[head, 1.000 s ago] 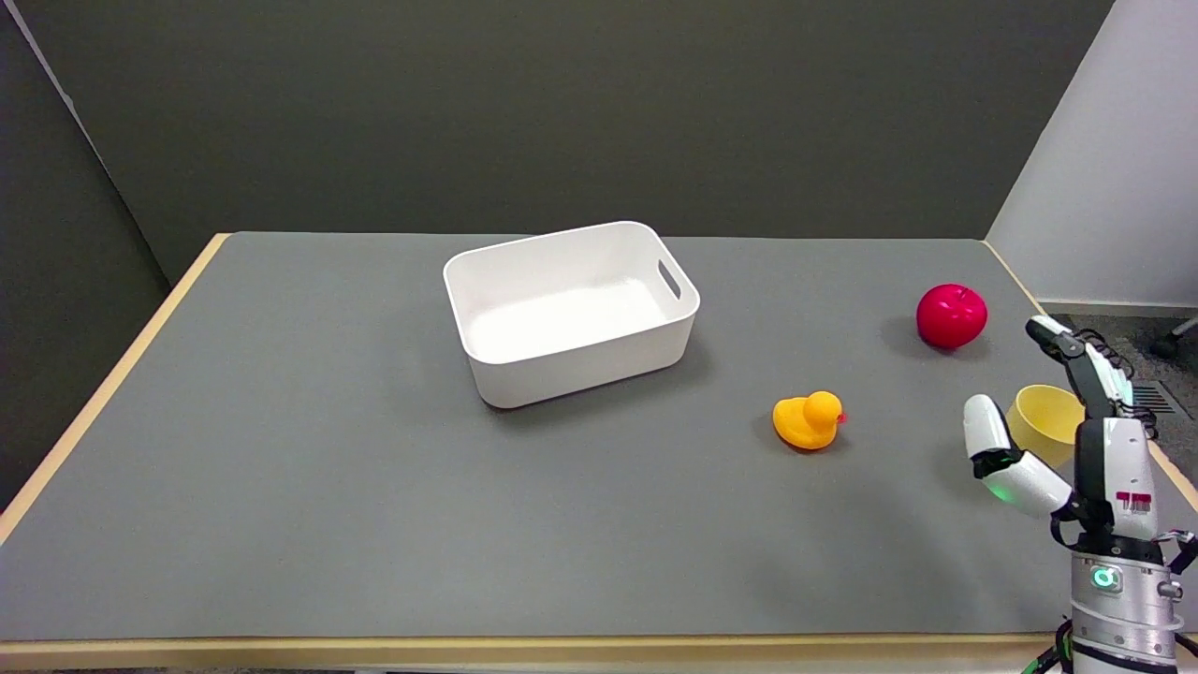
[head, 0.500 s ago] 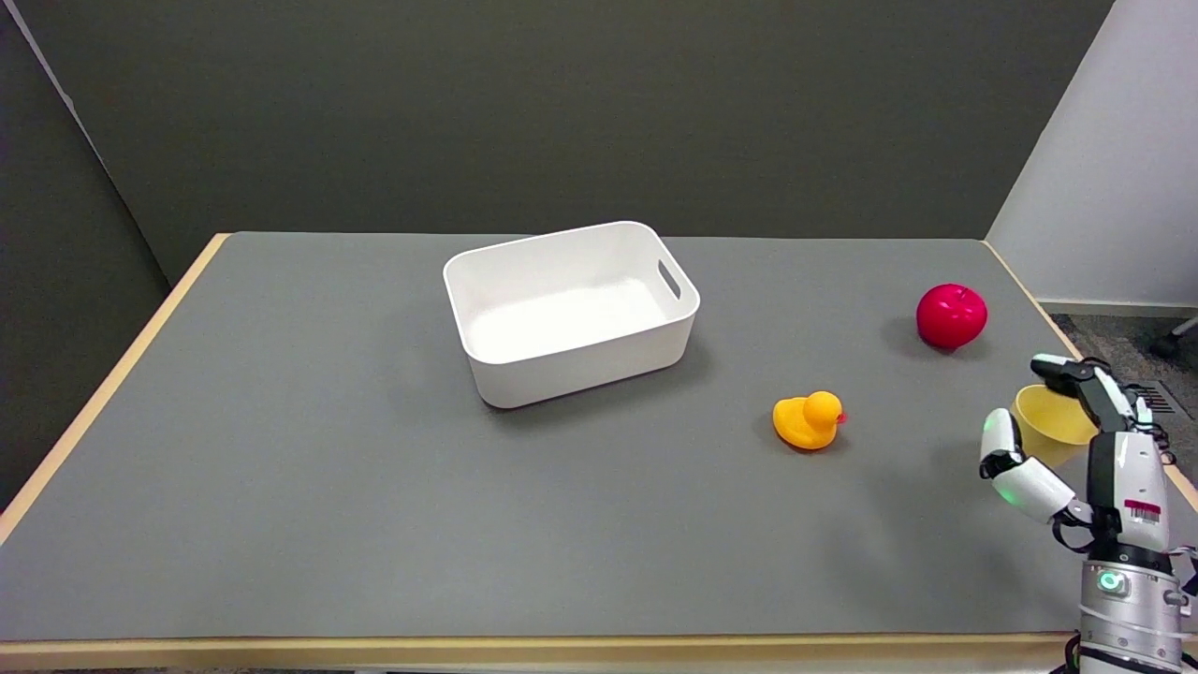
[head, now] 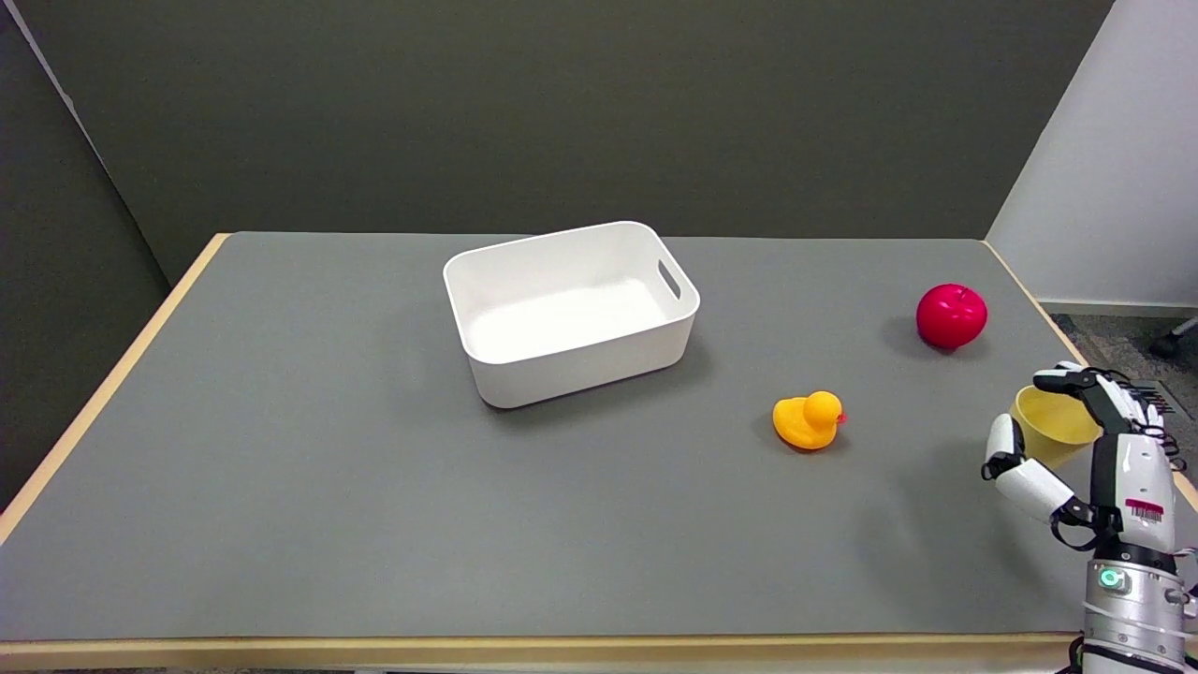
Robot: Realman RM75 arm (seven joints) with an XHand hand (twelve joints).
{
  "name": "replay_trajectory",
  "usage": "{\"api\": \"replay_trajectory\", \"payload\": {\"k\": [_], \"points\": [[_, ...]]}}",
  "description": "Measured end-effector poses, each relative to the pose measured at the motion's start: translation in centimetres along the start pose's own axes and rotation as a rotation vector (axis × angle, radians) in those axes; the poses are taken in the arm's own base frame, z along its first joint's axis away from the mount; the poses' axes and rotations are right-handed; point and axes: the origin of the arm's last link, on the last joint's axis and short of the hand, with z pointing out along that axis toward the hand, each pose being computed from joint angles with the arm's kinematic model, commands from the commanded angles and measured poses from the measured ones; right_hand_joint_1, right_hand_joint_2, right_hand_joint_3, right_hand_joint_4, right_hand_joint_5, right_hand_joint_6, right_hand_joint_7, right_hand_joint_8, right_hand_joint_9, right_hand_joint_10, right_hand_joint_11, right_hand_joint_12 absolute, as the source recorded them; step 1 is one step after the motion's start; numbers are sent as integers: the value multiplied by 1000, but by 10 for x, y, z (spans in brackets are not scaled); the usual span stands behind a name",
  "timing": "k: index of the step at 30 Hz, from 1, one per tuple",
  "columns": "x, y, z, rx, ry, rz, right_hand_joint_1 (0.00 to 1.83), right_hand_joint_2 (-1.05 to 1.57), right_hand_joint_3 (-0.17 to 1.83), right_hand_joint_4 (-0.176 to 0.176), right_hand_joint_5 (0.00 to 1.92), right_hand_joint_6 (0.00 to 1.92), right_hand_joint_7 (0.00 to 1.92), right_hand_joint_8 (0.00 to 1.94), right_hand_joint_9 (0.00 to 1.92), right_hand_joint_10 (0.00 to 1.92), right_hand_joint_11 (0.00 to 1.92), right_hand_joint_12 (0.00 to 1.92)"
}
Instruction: Pick up the cup.
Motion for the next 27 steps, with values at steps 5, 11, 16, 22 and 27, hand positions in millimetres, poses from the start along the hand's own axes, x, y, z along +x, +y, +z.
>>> {"api": "replay_trajectory", "payload": {"k": [5,11,16,22,27], "points": [[1,1,2,-2,7,-16,818,725,889,-105,459,1002,367,615,255,927,-1,1091],[7,2,4,0,25,-50,820,722,893,-109,420,925,342,600,237,917,-1,1054],[16,2,5,4,41,-87,805,712,896,-106,404,879,341,594,235,915,-1,1047],[27,0,5,9,43,-142,772,694,888,-103,396,825,335,579,226,907,-1,1042],[32,-1,3,8,37,-169,764,692,886,-103,398,823,335,572,225,905,-1,1043]]}}
